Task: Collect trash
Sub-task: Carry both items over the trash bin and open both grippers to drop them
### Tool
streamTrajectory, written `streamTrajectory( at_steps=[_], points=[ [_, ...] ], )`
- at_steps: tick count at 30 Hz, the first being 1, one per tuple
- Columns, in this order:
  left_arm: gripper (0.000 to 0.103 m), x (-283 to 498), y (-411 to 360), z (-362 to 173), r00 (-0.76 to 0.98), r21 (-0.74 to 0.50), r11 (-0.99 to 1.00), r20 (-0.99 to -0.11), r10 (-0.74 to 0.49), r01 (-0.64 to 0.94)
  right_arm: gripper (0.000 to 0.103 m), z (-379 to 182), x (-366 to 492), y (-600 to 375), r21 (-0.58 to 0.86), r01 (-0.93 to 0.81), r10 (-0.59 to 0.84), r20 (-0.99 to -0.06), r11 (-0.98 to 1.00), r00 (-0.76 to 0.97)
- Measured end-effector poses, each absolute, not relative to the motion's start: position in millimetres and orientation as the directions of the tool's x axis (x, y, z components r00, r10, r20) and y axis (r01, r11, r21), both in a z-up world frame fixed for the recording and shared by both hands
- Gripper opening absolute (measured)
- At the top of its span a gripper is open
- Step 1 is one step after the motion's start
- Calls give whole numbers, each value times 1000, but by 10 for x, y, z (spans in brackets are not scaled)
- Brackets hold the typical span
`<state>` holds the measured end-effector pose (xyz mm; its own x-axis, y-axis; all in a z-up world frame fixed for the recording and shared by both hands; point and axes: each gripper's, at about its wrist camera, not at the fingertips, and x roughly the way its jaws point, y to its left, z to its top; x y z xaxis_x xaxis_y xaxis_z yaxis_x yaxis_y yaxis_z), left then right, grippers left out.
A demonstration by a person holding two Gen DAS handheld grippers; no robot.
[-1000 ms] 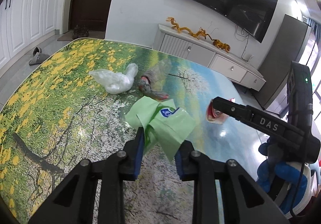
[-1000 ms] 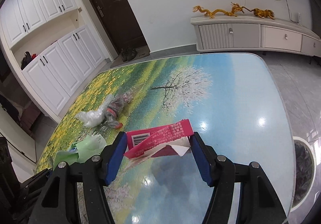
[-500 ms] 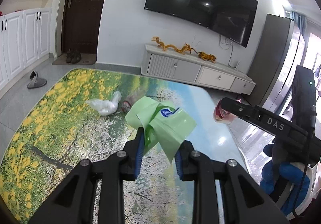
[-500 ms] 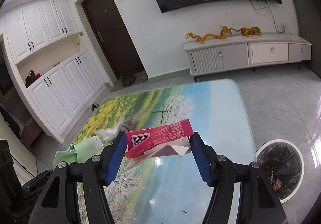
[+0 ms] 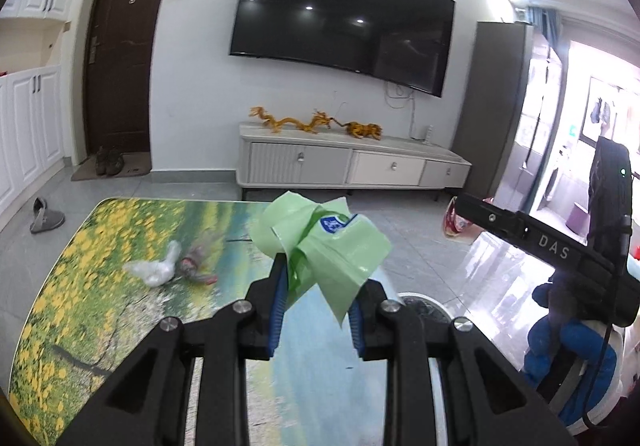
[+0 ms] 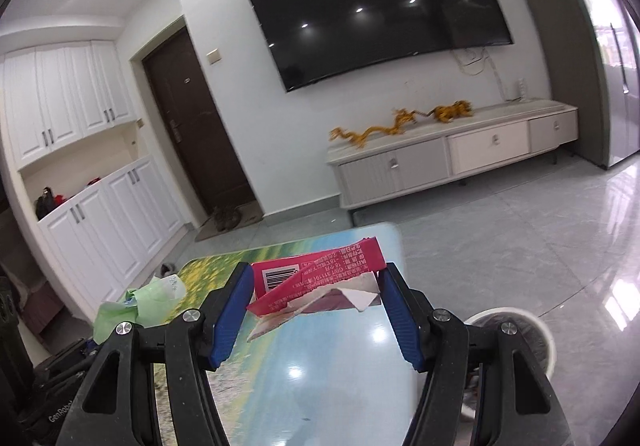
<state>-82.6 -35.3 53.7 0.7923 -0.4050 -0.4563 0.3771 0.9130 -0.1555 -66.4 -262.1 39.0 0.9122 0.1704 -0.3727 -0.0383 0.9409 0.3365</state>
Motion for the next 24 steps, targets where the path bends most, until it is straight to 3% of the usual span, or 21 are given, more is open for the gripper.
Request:
streamTrajectory(
  at_steps=[11,24],
  points=[
    [25,-510,-1606,359,652,-101,821,-557,-514,561,63,27,-770,-3619,357,204,-34,-429,911,903],
    [28,192,-2949,-497,481,-73,768,-741,-469,636,65,-1180,-445,-4549,503,389,13,-624,772,781]
  ],
)
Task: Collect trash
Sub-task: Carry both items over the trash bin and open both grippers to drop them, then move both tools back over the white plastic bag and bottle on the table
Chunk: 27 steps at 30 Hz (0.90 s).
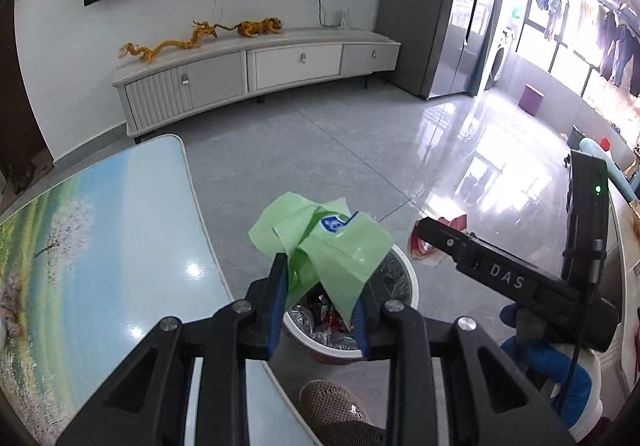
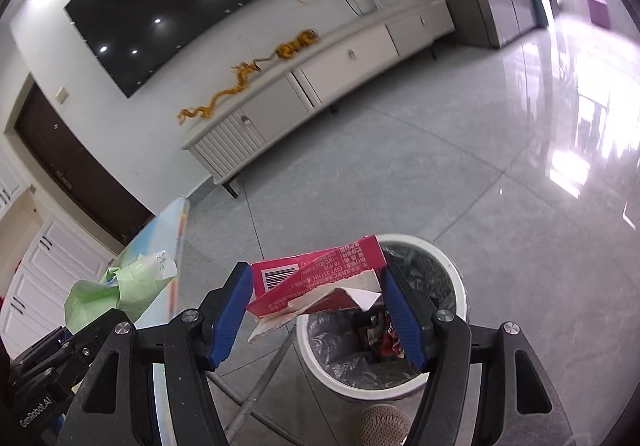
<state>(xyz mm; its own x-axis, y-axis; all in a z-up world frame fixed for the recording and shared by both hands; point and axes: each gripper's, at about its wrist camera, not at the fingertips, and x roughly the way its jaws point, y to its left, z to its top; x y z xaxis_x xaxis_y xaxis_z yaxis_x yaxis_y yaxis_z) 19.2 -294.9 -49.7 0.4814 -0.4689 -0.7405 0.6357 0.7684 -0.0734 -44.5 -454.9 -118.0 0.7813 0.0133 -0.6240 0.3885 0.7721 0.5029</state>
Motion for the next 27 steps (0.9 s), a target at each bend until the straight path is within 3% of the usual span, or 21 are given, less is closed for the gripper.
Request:
streamTrajectory(
  at_steps=[12,19,27],
  points=[
    [36,578,-3465,-1011,363,-121,757,-822,-439,642,73,-1675,-355,-5018,577,470,56,-669,668,741],
    [43,559,-3462,-1043,354,-140,762,-823,-445,632,74,-1610,-414,-5101,574,490,34,-671,656,741],
    [58,466,-3238,-871,410,-142,799,-798,-442,584,75,-1379,-475,-4984,557,478,3,-654,680,757]
  ],
)
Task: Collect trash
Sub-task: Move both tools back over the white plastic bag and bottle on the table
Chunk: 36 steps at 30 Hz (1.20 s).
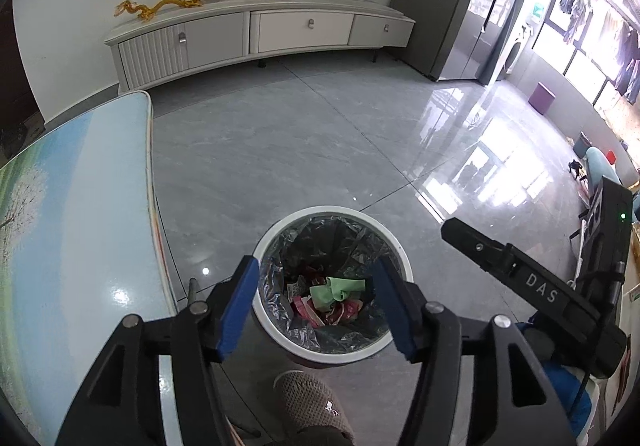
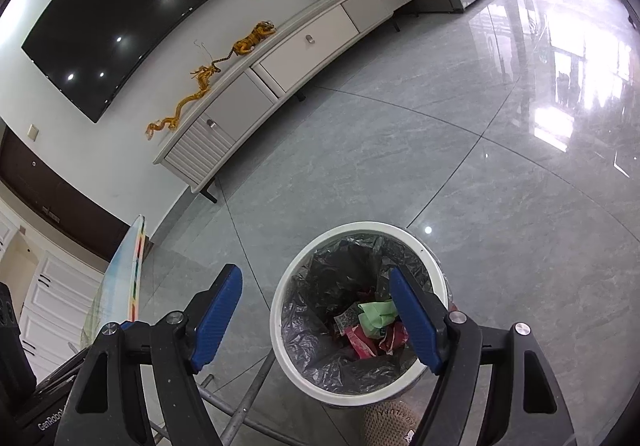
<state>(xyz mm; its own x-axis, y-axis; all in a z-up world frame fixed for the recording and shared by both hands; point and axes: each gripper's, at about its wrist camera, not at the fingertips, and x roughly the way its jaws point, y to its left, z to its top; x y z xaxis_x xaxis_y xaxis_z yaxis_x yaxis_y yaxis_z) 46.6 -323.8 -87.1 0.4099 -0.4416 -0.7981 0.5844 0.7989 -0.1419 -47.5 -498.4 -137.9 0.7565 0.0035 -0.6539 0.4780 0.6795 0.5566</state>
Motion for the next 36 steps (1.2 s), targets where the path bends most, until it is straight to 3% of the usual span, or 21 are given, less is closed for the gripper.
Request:
streamTrajectory(
  at_steps=[10,23,36],
  points=[
    [58,187,-2778,-316,584,-91,837,-676,-450,540,76,-748,-574,-4564,448,440,-95,-609,778,788],
    [58,-27,-1628,297,782,-29,935,-539,-313,354,76,-54,-708,-3905,373,405,-181,-508,835,842],
    [58,-94,-414,559,863,-116,970,-443,-243,213,76,446,-482,-2889,250,316,-183,-441,915,879]
  ],
)
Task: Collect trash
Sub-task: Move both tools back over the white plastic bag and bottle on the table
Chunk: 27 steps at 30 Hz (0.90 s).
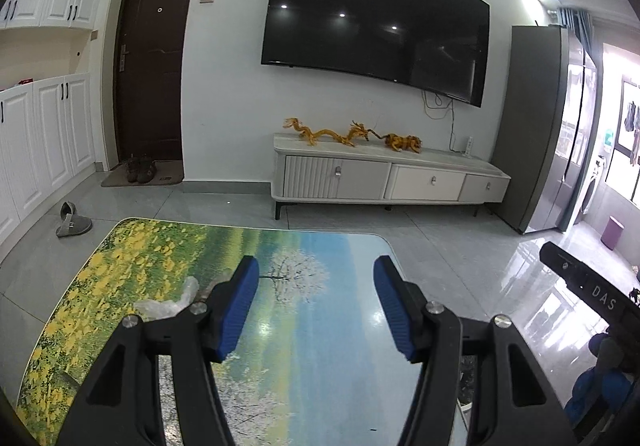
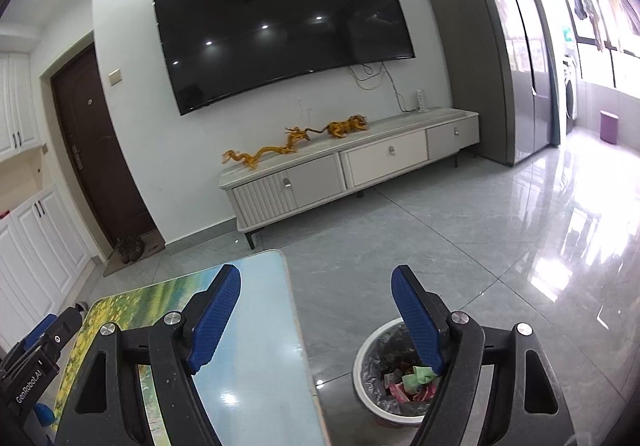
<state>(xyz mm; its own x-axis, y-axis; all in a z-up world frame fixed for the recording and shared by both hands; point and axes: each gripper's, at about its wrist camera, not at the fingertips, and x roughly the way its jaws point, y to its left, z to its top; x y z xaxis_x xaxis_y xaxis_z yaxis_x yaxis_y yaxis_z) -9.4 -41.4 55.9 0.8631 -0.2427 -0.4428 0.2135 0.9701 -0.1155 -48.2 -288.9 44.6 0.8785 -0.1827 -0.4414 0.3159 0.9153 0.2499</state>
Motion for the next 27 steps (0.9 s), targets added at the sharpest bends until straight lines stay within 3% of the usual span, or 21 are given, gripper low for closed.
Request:
streamTrajectory(
  at_steps=[11,27],
  points=[
    [58,-2,384,378,871,-177,978,-458,-178,107,76,419,-209,-2209,161,241,-143,-462,957,875],
    [58,280,608,55,843,-190,980,-518,-145,52,76,209,116,-1780,116,151,-71,-512,982,856]
  ],
)
